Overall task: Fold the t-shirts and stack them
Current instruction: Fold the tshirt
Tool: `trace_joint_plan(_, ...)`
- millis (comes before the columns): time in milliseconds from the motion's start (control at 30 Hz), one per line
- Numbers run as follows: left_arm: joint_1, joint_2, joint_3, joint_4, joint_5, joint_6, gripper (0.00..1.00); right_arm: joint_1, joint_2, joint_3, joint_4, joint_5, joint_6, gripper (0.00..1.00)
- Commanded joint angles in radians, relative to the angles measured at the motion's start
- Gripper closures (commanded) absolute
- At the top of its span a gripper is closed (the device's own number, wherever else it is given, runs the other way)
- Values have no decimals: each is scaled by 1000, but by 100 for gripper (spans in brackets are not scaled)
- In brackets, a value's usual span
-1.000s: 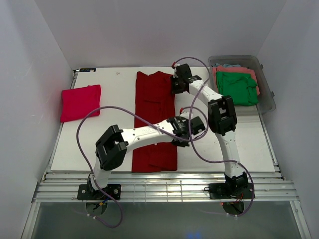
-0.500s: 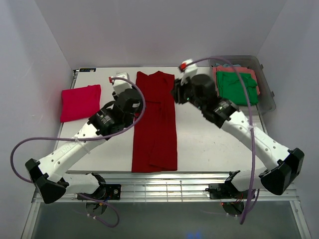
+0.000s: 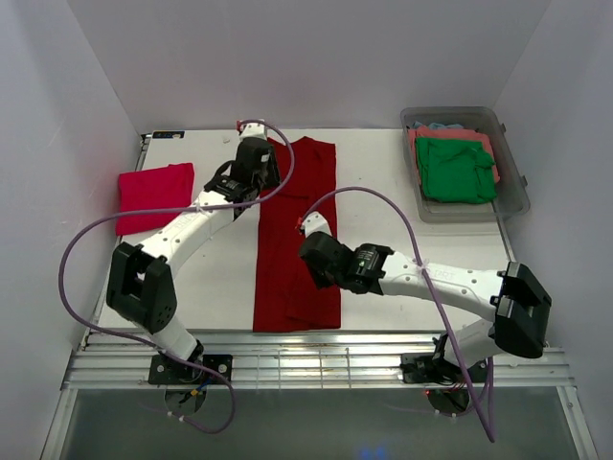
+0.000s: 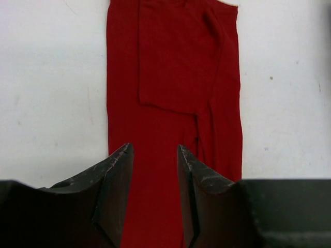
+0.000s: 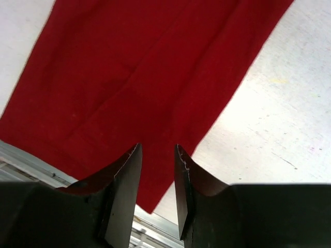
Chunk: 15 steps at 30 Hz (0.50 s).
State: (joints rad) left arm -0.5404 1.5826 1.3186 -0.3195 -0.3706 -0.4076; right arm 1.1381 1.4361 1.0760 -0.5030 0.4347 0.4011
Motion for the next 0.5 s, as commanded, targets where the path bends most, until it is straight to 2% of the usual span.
trace_joint_plan(0,94,62,86,115,195,50,51,67,49,53,-12,75,100,62)
trace_joint_plan(200,134,253,197,142,285,67,54,161,157,99,-23,67,159,62)
trace_joint_plan(367,135,338,237,166,344,52,55,196,239,153,-49,65,168,60)
trace_joint_plan(467,135,382,255,168,357,50,43,203,263,170,-51,61,170,59)
